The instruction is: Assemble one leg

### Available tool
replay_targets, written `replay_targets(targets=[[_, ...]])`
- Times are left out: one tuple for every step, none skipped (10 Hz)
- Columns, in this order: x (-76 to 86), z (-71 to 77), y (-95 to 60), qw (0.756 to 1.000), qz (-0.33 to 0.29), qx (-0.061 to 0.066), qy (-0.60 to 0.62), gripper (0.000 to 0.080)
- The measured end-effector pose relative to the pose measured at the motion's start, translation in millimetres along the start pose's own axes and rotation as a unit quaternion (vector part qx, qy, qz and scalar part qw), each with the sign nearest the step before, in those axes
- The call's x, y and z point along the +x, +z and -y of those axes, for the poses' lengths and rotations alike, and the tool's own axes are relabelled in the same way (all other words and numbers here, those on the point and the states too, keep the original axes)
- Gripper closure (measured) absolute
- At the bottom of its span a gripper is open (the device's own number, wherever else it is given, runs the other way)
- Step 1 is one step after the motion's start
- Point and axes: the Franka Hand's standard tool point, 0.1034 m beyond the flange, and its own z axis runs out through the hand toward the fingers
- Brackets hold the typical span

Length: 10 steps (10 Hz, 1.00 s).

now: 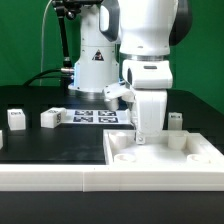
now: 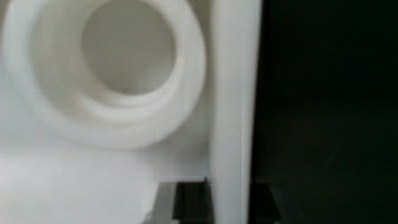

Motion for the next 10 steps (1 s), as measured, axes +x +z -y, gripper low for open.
replay_targets(targets=[[-0.1, 0.0, 0.0, 1.0, 0.0, 0.0, 0.001, 0.0737], [-0.4, 0.2, 0.1, 1.0, 0.0, 0.0, 0.002, 0.0737], [-0.6, 0.2, 0.2, 1.0, 0.0, 0.0, 0.002, 0.0558], [-0.8, 0.2, 0.2, 1.0, 0.0, 0.0, 0.002, 0.0424], [-0.9, 0.2, 0.2, 1.0, 0.0, 0.0, 0.002, 0.0424], [-1.0, 0.2, 0.2, 1.0, 0.0, 0.0, 0.002, 0.025], [-1.1, 0.2, 0.2, 1.0, 0.0, 0.0, 0.002, 0.0171], [-1.3, 0.2, 0.2, 1.0, 0.0, 0.0, 0.002, 0.0171], [-1.4, 0.2, 0.2, 1.0, 0.0, 0.0, 0.003, 0.0156], [-1.5, 0.2, 0.2, 1.0, 0.0, 0.0, 0.003, 0.0156]])
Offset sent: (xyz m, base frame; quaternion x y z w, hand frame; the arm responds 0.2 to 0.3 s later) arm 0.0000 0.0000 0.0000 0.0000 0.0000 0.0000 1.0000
